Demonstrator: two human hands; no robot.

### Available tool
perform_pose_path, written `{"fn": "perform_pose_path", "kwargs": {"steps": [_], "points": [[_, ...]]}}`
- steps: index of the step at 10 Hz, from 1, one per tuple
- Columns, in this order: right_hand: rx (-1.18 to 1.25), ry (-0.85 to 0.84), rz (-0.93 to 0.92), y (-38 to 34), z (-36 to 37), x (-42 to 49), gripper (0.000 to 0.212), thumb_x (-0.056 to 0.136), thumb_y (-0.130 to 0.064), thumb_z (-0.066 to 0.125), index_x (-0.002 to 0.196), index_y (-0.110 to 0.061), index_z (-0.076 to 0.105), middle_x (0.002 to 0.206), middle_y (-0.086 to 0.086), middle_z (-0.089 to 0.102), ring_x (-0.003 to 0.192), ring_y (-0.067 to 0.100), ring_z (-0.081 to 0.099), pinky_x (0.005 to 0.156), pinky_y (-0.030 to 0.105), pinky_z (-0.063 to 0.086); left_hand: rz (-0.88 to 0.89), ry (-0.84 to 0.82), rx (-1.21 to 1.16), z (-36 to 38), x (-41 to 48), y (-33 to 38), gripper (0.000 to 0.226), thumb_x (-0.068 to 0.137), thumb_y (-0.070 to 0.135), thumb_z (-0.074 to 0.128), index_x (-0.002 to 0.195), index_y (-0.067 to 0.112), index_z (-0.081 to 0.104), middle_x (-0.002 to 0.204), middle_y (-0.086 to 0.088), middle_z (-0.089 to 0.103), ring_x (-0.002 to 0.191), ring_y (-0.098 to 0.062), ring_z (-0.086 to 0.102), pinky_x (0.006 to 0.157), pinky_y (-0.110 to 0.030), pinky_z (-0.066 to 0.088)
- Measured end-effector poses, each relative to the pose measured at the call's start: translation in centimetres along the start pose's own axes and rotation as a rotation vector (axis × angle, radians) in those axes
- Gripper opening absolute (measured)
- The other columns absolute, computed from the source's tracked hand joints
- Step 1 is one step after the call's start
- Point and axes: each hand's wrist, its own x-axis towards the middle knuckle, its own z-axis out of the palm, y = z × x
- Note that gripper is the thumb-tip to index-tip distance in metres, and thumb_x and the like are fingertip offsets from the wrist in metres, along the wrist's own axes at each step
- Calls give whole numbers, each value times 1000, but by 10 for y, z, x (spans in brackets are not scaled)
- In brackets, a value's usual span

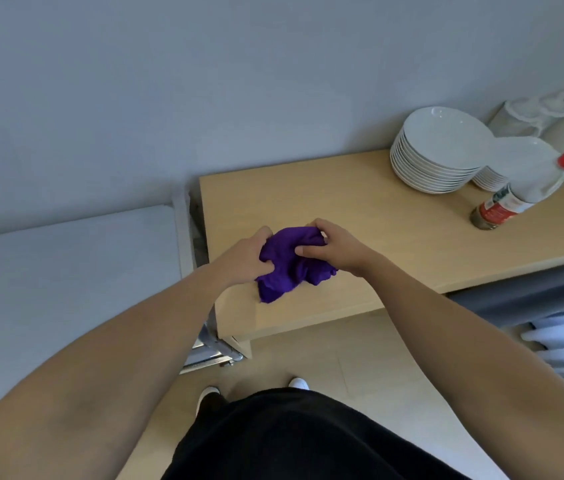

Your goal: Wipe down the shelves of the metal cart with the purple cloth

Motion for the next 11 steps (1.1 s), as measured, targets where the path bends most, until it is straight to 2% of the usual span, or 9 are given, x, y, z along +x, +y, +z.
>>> {"fn": "perform_pose_path", "kwargs": {"steps": [3,4,5,6,7,8,9,10,11], "points": [[-40,-94,132,13,2,11,57,71,-49,80,108,-16,52,105,2,64,93,17,66,77,33,58,-126,66,-89,6,-8,-12,15,95,15,45,103,23,55,92,2,63,85,-17,60,66,-24,46],[-83,-35,166,26,12,16,57,74,-47,79,112,-16,49,109,2,62,95,16,62,80,33,56,-135,84,-31,10,-5,-20,21,97,16,45,115,23,54,103,-2,64,93,-19,61,77,-30,53],[-299,127,141,42,24,22,68,77,-39,76,132,-18,41,128,8,50,110,23,54,95,39,49,-203,181,93,19,-4,-30,37,97,16,49,134,16,46,121,-8,59,105,-23,58,90,-38,52],[-537,267,69,46,36,21,68,82,-33,71,140,-22,37,138,9,36,123,30,40,105,42,39,-189,314,369,30,-6,-39,45,93,20,54,137,18,44,130,-12,46,118,-30,48,98,-43,45],[-737,336,-127,46,48,18,41,85,-30,67,123,-24,55,129,4,43,119,26,41,100,37,41,-14,395,610,42,-9,-40,31,89,21,60,120,22,59,119,-9,46,112,-28,46,93,-41,44],[-827,181,-202,52,58,17,23,91,-32,59,113,-26,60,122,-2,52,115,21,46,95,35,42,10,325,680,53,-7,-41,25,92,28,56,117,24,59,117,-5,47,114,-24,44,91,-37,45],[-787,133,-167,56,59,15,21,93,-31,57,114,-28,59,124,-4,52,115,18,47,95,34,43,-74,188,593,55,-6,-40,30,95,31,51,124,26,52,123,-3,48,121,-23,42,93,-36,46],[-676,72,-176,54,50,17,21,90,-27,60,111,-27,63,122,-6,56,112,15,50,96,31,43,-108,144,410,45,-5,-37,30,94,31,54,123,26,57,125,-2,50,123,-23,42,100,-35,42],[-413,-76,-68,41,20,2,19,90,-23,63,108,-21,68,114,-8,65,104,9,58,94,26,45,-142,10,89,21,-22,-21,27,96,31,56,122,25,59,121,4,58,114,-15,53,92,-21,43]]}}
